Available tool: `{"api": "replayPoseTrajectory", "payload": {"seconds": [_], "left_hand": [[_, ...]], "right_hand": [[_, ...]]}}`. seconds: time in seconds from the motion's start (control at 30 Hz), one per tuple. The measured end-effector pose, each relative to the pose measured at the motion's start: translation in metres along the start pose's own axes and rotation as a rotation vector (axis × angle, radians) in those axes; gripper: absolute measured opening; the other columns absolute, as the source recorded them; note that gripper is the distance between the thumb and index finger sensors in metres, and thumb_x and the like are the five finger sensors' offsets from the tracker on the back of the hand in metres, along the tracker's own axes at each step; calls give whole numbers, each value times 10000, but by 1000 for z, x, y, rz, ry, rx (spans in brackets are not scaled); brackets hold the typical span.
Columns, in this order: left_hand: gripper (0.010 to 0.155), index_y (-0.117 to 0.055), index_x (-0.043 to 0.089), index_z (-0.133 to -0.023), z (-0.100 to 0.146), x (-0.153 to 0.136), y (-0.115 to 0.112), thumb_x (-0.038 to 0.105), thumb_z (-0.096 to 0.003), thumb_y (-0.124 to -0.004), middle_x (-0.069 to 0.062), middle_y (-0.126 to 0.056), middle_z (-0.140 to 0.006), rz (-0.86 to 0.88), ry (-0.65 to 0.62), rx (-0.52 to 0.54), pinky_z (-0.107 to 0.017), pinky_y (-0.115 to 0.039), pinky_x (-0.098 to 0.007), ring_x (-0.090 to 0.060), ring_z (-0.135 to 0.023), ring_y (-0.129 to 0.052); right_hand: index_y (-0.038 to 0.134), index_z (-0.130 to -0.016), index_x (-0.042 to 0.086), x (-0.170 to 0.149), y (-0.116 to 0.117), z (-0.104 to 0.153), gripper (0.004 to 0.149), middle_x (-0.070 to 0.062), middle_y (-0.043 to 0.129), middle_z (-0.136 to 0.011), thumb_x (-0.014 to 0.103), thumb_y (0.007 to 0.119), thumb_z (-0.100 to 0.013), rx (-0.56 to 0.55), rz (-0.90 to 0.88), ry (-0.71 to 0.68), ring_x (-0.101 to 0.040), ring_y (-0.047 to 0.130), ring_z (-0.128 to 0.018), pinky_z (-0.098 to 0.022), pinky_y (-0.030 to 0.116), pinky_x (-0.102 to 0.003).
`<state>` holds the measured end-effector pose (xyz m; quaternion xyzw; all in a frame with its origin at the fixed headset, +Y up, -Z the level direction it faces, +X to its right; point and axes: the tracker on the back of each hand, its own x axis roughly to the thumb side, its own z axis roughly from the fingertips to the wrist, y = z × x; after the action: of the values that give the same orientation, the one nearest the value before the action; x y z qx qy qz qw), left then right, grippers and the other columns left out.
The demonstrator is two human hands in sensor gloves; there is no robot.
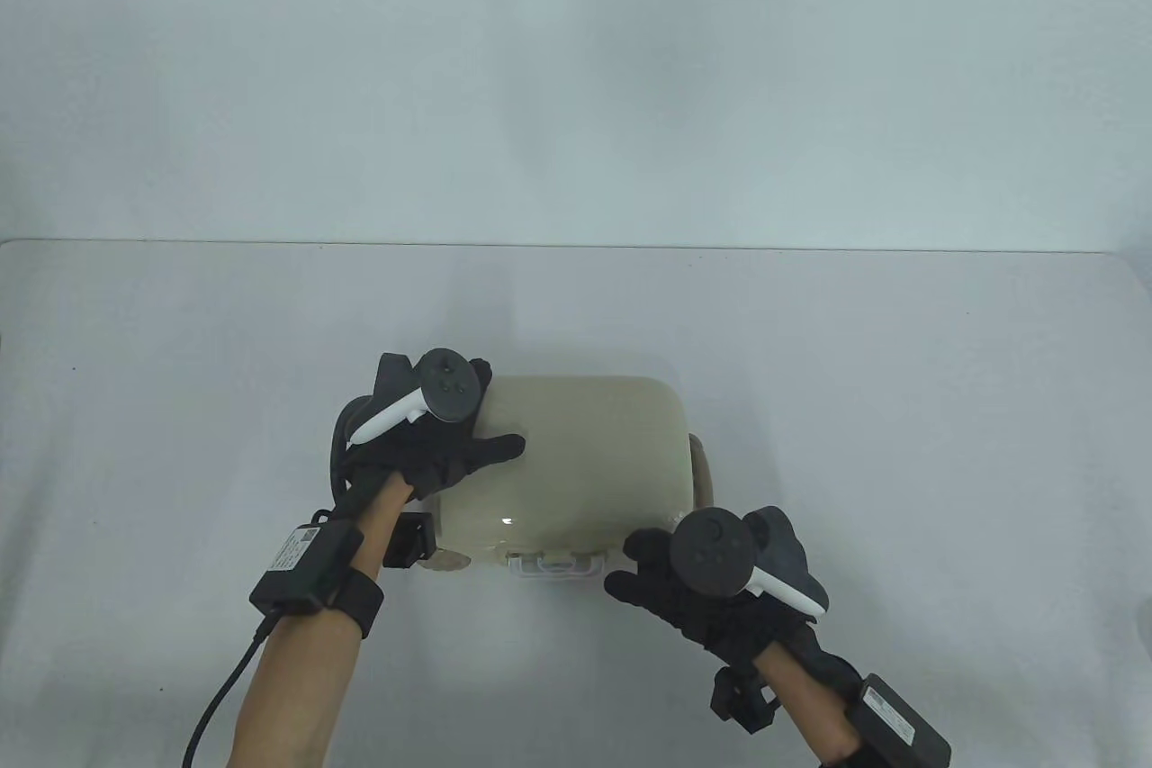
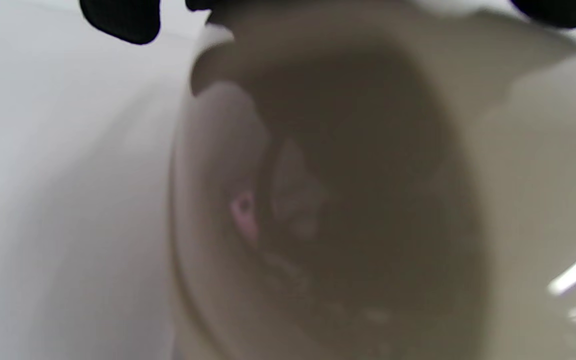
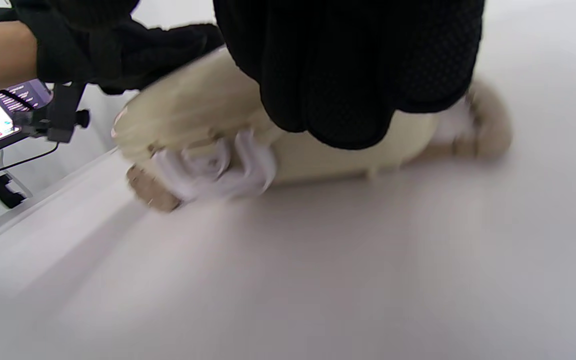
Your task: Pack suitcase
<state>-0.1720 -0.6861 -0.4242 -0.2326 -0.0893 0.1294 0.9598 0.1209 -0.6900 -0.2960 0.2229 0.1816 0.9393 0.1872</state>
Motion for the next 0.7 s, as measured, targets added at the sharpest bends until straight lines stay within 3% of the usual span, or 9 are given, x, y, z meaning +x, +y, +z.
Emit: {"api": "replayPoseTrajectory", "payload": {"seconds": [0.07, 0.27, 0.43, 0.6, 0.7], "left_hand": [[1001, -60, 274, -1139, 0, -4, -3, 758, -431, -577, -119, -66, -1238, 36, -8, 16, -756, -483, -710, -505, -1149, -206], [994, -38, 291, -1136, 0, -9, -10, 797, -430, -520, -87, -7, -1234, 26, -28, 36, -778, -512, -665, -479, -1157, -168], [1005, -1, 302, -1132, 2, -13, -14, 816, -429, -503, -66, 21, -1235, 36, -32, 45, -795, -480, -658, -463, -1165, -136], [1005, -6, 311, -1130, 2, -13, -13, 821, -423, -505, -51, 15, -1238, 26, -27, 42, -807, -470, -642, -446, -1172, -138], [1007, -2, 311, -1129, 2, -14, -14, 823, -420, -503, -50, 17, -1238, 27, -27, 41, -812, -463, -636, -445, -1174, -135]], "right_hand": [[659, -1009, 38, -5, 13, -8, 775, -134, 908, -879, 640, 582, -527, 88, -29, 31, -320, 997, -695, -502, 858, -465], [518, -1059, -48, -14, 29, -18, 848, -169, 855, -929, 625, 560, -544, 182, -104, 98, -334, 978, -719, -507, 852, -464], [343, -1101, -18, -27, 47, -27, 835, -159, 727, -1038, 600, 537, -573, 356, -372, 110, -330, 914, -800, -549, 828, -438], [179, -1095, -30, -34, 59, -30, 852, -141, 582, -1122, 586, 506, -605, 456, -633, 85, -312, 853, -880, -619, 792, -436], [85, -1071, -35, -34, 64, -31, 872, -134, 494, -1160, 581, 503, -618, 497, -704, 64, -324, 807, -928, -655, 762, -454]]}}
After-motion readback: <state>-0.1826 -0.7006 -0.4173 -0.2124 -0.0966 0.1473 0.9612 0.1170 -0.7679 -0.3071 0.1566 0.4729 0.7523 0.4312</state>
